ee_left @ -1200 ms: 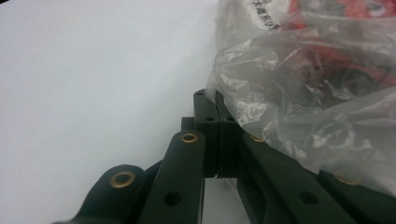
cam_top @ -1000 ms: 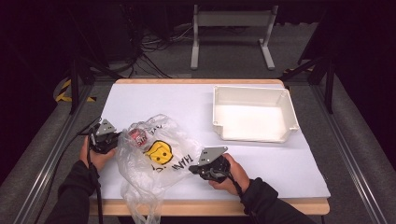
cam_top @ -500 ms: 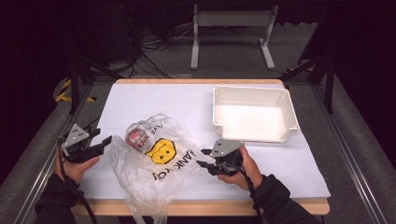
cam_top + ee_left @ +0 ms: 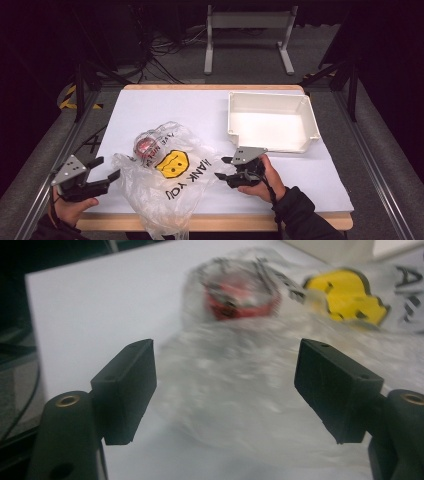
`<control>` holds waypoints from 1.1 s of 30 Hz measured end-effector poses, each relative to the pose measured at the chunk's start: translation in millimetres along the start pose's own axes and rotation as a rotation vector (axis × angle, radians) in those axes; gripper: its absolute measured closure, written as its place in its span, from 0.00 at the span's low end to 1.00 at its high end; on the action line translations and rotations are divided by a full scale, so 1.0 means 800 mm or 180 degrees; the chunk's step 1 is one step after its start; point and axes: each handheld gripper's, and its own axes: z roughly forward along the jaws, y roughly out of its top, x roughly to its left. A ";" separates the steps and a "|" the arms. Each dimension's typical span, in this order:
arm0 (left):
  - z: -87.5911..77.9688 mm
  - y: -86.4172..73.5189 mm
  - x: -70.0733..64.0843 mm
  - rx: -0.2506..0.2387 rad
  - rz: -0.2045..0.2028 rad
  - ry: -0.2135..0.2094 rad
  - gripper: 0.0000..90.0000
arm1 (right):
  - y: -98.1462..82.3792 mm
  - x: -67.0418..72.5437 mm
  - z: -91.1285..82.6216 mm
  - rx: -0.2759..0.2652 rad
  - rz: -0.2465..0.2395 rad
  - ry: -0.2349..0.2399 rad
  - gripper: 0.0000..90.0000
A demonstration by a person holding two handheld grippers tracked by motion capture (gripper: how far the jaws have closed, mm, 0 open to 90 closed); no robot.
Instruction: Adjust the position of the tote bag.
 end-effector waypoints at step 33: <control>0.100 -0.008 0.026 0.0716 0.0135 0.0070 0.97 | -0.043 -0.033 0.042 0.0601 0.0349 -0.0068 0.99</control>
